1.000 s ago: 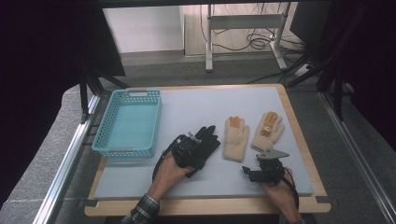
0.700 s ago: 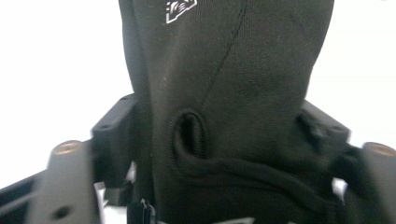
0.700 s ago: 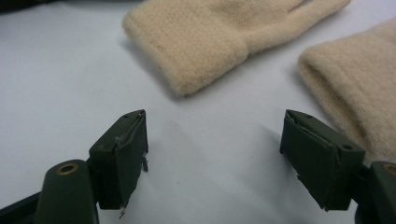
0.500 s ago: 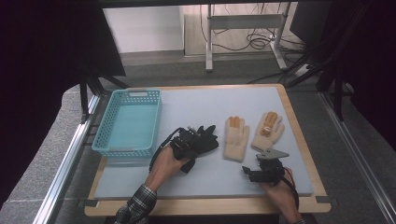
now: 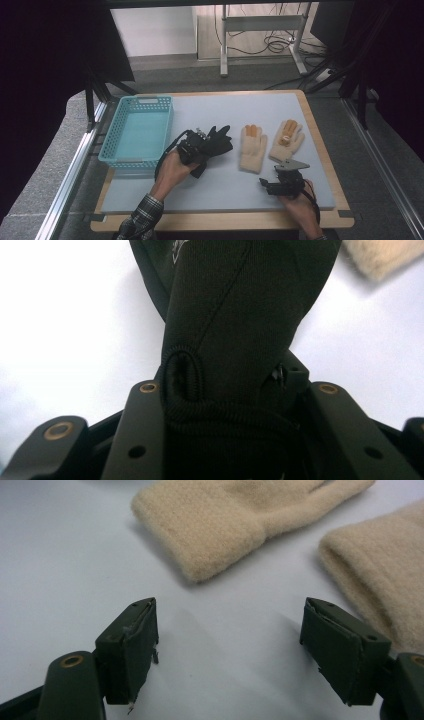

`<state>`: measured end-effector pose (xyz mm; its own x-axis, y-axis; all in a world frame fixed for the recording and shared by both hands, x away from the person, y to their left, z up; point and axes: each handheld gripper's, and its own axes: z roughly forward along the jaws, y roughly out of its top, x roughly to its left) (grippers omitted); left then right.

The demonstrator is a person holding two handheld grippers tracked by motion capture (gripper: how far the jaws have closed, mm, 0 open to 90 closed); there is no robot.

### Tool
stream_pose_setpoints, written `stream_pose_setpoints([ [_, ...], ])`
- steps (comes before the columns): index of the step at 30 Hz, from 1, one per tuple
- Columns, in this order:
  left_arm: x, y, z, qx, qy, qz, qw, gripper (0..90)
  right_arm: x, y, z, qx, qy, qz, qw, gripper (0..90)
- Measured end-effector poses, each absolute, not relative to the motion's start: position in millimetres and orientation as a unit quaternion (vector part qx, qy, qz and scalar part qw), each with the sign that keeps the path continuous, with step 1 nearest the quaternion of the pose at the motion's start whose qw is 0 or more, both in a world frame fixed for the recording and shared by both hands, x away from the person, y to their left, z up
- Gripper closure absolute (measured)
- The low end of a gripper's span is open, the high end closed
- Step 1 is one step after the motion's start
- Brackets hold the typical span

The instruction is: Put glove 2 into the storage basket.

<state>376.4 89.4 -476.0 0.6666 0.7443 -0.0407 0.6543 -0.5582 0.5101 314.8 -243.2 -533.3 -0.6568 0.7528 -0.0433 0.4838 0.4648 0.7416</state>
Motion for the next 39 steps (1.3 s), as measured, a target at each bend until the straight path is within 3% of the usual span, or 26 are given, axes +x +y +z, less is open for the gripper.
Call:
stream_pose_setpoints([
  [25,403,160,-425,0.820,0.482,0.144,0.273,60.2,315,-243,-533,0.370,0.835,0.362,0.187,22.7],
  [39,410,232,-415,0.773,0.554,0.170,0.259,59.7,315,-243,-533,0.370,0.835,0.362,0.187,22.6],
])
